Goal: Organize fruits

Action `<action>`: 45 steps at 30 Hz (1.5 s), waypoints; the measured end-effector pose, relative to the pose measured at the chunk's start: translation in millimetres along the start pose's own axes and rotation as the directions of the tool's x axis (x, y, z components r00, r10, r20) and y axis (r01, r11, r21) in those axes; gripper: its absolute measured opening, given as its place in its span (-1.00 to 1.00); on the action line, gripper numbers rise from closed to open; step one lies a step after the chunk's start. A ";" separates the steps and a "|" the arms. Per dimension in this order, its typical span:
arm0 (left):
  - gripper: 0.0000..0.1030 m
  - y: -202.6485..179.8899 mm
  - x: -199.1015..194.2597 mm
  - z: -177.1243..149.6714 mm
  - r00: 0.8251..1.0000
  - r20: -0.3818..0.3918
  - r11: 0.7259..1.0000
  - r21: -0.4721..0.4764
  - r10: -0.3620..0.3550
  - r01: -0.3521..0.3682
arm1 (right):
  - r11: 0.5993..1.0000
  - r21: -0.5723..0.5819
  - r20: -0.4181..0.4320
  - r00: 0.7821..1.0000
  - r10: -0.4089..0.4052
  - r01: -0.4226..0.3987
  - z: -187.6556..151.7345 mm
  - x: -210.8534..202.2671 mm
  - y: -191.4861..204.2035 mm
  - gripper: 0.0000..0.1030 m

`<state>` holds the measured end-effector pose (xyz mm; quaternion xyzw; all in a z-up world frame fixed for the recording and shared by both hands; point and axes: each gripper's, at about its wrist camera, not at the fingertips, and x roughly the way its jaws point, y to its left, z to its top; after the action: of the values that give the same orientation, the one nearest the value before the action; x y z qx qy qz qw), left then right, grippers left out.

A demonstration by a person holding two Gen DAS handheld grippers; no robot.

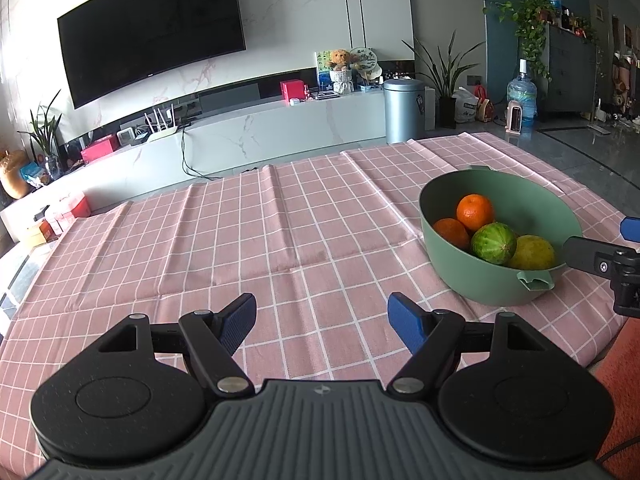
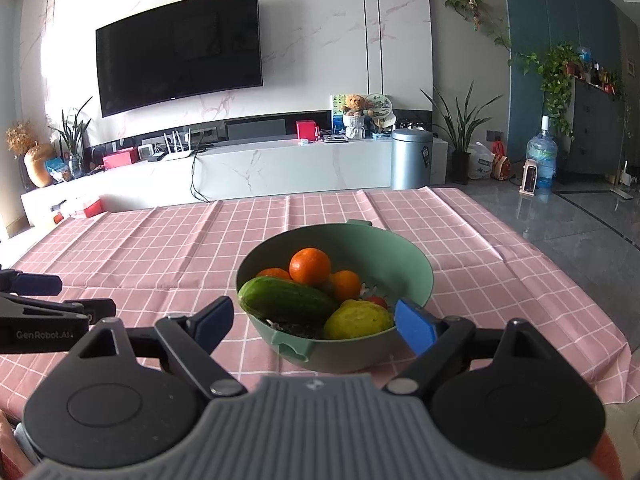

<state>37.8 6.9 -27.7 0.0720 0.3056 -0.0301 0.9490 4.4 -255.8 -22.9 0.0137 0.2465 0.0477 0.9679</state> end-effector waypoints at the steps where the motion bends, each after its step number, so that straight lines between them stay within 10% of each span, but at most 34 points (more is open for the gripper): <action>1: 0.71 0.0 0.6 0.4 1.000 -0.001 1.000 -0.002 -0.001 0.001 | 1.000 -0.001 0.001 1.000 -0.001 0.001 0.4 0.2 0.2 0.64; 45: 0.71 3.9 2.0 0.5 1.000 -0.013 1.000 -0.003 -0.011 0.010 | 1.000 -0.014 0.009 1.000 -0.004 0.005 0.5 -1.7 3.0 0.66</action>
<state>40.1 10.7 -28.0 0.0691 0.3119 -0.0341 0.9470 2.8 -253.0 -21.5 0.0066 0.2418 0.0472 0.9692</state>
